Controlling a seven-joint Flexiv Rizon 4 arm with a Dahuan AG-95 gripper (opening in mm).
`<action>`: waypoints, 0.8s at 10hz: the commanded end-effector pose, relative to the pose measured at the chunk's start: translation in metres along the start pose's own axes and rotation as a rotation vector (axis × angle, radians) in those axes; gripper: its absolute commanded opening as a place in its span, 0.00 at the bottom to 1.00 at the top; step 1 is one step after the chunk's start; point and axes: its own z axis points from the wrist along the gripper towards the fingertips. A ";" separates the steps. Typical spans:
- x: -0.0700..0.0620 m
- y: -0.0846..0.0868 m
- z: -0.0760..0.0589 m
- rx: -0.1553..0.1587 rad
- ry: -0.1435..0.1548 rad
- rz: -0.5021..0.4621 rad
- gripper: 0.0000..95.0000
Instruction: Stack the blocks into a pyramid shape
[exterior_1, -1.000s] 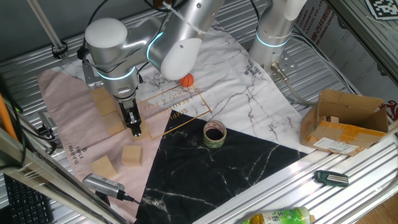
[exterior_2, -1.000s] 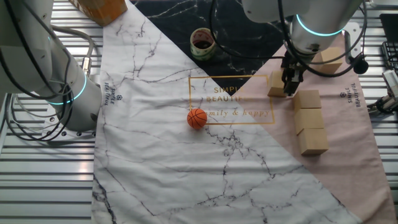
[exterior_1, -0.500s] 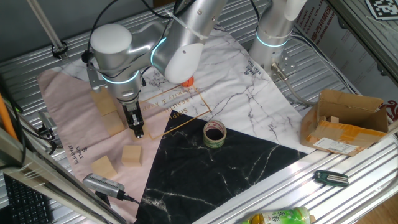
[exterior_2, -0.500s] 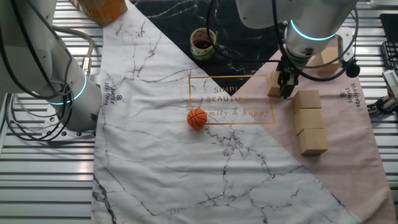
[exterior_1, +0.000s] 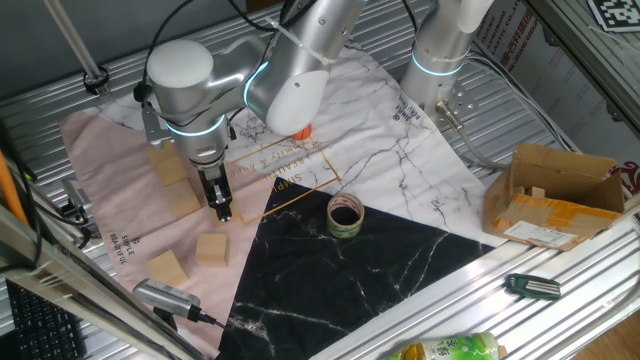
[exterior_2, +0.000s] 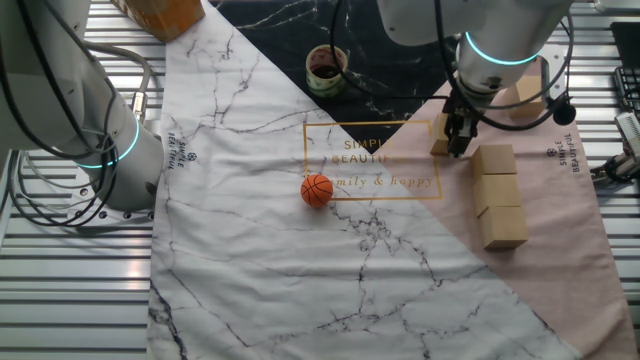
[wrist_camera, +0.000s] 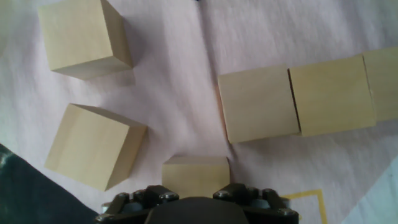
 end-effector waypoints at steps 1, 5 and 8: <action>0.001 0.000 0.000 0.005 0.005 0.004 0.60; 0.001 0.000 0.000 0.001 0.010 0.020 0.00; 0.001 0.001 -0.001 0.006 0.014 0.011 0.00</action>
